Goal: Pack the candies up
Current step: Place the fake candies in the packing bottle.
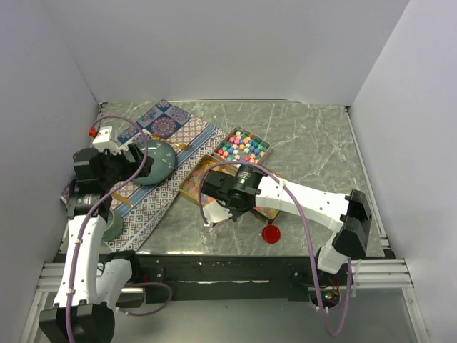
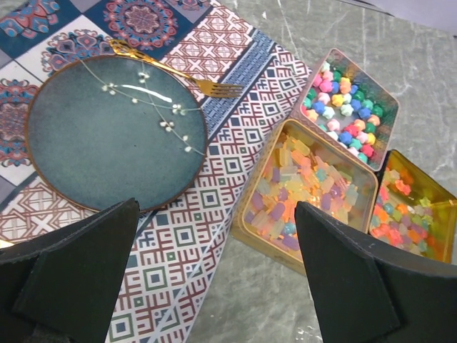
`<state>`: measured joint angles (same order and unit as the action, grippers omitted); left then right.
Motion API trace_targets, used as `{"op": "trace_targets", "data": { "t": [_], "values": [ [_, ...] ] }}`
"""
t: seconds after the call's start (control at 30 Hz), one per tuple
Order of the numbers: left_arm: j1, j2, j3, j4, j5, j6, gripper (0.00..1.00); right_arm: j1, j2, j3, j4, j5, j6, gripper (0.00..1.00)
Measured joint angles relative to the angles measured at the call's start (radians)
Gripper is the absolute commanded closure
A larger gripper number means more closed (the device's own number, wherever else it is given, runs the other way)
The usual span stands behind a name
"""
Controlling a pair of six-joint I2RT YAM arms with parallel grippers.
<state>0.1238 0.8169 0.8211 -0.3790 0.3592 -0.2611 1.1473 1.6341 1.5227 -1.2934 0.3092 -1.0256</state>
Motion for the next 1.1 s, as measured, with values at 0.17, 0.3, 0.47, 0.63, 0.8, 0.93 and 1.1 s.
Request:
{"op": "trace_targets", "data": {
  "t": [0.17,0.3,0.47,0.63,0.8,0.93,1.1],
  "values": [
    [0.000,-0.004,-0.007,0.002,0.014,-0.014,0.03,0.018,0.016,0.024,-0.017,0.028,0.009,1.00],
    [0.000,-0.005,-0.014,0.008,0.021,-0.018,0.03,0.026,0.043,0.047,-0.026,0.044,0.019,1.00],
    [0.000,-0.010,-0.016,0.016,0.032,-0.023,0.03,0.041,0.072,0.071,-0.030,0.067,0.037,1.00],
    [-0.005,-0.010,-0.016,0.016,0.037,-0.026,0.03,0.069,0.079,0.087,-0.034,0.105,0.040,1.00],
    [-0.021,-0.009,-0.016,0.016,0.037,-0.027,0.03,0.090,0.079,0.088,-0.035,0.142,0.037,1.00],
    [-0.034,-0.005,-0.016,0.016,0.040,-0.034,0.03,0.097,0.083,0.099,-0.038,0.163,0.037,1.00],
    [-0.040,0.009,-0.016,0.016,0.054,-0.048,0.03,0.106,0.087,0.114,-0.038,0.186,0.039,1.00]
  ]
}}
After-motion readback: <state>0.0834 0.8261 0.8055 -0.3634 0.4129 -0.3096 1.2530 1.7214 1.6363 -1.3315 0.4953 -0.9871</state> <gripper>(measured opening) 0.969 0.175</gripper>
